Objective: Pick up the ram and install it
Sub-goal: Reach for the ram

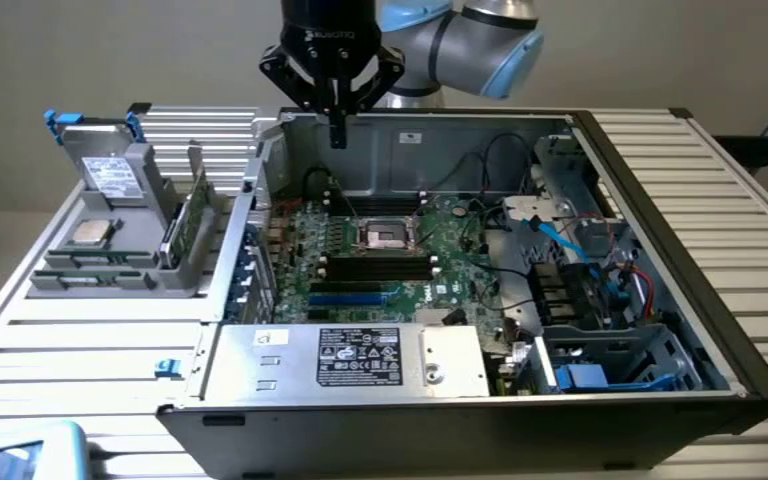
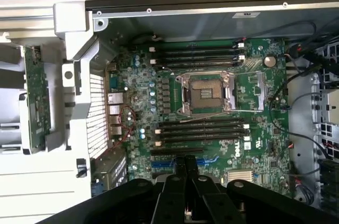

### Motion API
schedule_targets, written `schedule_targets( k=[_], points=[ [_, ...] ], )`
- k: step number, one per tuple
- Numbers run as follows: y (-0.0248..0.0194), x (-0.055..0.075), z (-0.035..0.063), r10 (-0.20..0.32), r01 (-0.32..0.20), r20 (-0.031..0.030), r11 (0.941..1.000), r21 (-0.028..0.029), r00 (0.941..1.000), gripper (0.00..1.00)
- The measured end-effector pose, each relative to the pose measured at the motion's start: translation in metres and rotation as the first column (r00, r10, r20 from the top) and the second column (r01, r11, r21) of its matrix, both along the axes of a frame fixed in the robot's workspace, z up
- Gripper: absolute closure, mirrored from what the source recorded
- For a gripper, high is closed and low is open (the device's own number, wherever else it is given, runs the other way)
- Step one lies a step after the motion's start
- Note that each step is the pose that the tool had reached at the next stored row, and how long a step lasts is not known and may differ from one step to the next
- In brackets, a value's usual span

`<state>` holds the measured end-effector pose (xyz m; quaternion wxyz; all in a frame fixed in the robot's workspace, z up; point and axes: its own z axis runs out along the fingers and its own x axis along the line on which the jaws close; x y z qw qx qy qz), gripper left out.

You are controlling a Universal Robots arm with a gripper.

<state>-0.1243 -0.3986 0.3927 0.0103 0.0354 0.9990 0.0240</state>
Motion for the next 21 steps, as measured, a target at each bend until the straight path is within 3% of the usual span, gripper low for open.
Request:
schedule_targets(
  k=[8,15,21],
  points=[
    [0.0047,-0.029,-0.0002,0.000,0.000,0.0002,1.0000,0.0002,1.0000,0.89],
    [0.0152,-0.050,-0.0004,0.001,-0.001,0.0001,1.0000,-0.0023,1.0000,0.89],
    [0.0211,-0.068,-0.0008,0.006,-0.006,0.0001,1.0000,-0.0072,1.0000,0.89]
  ],
)
